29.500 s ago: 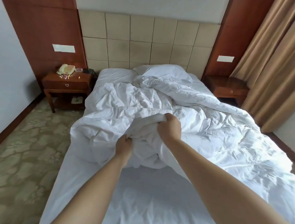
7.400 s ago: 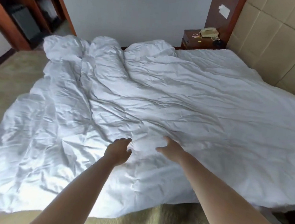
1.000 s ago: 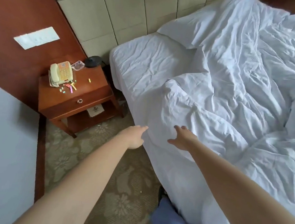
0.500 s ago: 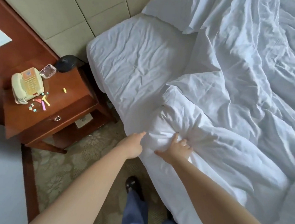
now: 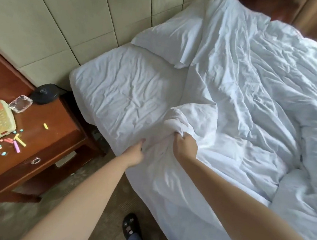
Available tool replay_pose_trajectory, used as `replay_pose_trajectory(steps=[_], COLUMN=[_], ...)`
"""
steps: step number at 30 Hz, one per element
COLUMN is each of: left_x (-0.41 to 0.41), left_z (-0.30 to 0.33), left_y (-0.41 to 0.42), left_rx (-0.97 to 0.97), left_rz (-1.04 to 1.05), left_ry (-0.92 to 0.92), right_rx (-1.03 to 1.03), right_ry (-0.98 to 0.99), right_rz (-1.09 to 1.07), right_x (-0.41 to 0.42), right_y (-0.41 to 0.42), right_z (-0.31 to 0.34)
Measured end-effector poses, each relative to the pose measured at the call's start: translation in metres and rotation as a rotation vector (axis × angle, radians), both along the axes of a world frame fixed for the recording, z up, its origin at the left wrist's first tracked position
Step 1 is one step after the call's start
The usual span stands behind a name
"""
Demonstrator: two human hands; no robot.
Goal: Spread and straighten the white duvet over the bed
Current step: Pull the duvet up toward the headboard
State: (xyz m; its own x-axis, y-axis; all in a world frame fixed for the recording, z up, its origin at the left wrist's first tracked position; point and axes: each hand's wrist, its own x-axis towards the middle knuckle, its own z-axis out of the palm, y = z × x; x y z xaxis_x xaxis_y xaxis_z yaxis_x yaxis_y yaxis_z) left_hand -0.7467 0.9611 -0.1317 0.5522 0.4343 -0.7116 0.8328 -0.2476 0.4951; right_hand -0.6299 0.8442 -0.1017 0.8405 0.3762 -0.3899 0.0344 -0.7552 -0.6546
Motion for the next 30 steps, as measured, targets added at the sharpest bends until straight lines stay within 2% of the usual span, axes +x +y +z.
replay_pose_trajectory(steps=[5, 7, 10, 13, 16, 18, 20, 22, 25, 26, 28, 30], left_x=[0.0, -0.002, -0.016, -0.029, -0.021, -0.008, 0.009, 0.029, 0.06, 0.07, 0.09, 0.103], left_z=[0.069, 0.103, 0.154, 0.176, 0.176, 0.176, 0.175, 0.174, 0.163, 0.161, 0.156, 0.153], left_y=[0.055, 0.077, 0.107, 0.136, 0.161, 0.178, 0.199, 0.219, 0.248, 0.258, 0.281, 0.302], left_rx=[-0.015, -0.107, -0.197, -0.273, -0.282, -0.198, -0.09, 0.026, 0.109, 0.106, 0.062, -0.05], left_rz=[0.219, 0.441, 0.573, 0.536, 0.6, 0.645, 0.657, 0.588, 0.441, 0.415, 0.369, 0.343], left_ry=[-0.243, -0.409, -0.5, -0.454, -0.461, -0.487, -0.508, -0.509, -0.523, -0.519, -0.474, -0.404], right_rx=[0.348, 0.491, 0.607, 0.56, 0.418, 0.254, -0.02, -0.218, 0.016, 0.081, 0.13, 0.083], right_ry=[-0.004, -0.009, -0.008, 0.003, 0.109, 0.244, 0.389, 0.357, 0.128, 0.139, 0.289, 0.506], right_rz=[-0.142, -0.103, -0.024, -0.067, -0.12, -0.013, 0.221, 0.35, 0.145, 0.071, -0.016, -0.001], right_x=[-0.008, -0.018, -0.026, -0.018, -0.007, 0.003, 0.014, 0.033, 0.082, 0.096, 0.117, 0.122], right_y=[0.07, 0.101, 0.135, 0.151, 0.161, 0.166, 0.173, 0.185, 0.218, 0.23, 0.257, 0.275], right_z=[0.108, 0.153, 0.196, 0.184, 0.149, 0.131, 0.117, 0.102, 0.086, 0.085, 0.08, 0.076])
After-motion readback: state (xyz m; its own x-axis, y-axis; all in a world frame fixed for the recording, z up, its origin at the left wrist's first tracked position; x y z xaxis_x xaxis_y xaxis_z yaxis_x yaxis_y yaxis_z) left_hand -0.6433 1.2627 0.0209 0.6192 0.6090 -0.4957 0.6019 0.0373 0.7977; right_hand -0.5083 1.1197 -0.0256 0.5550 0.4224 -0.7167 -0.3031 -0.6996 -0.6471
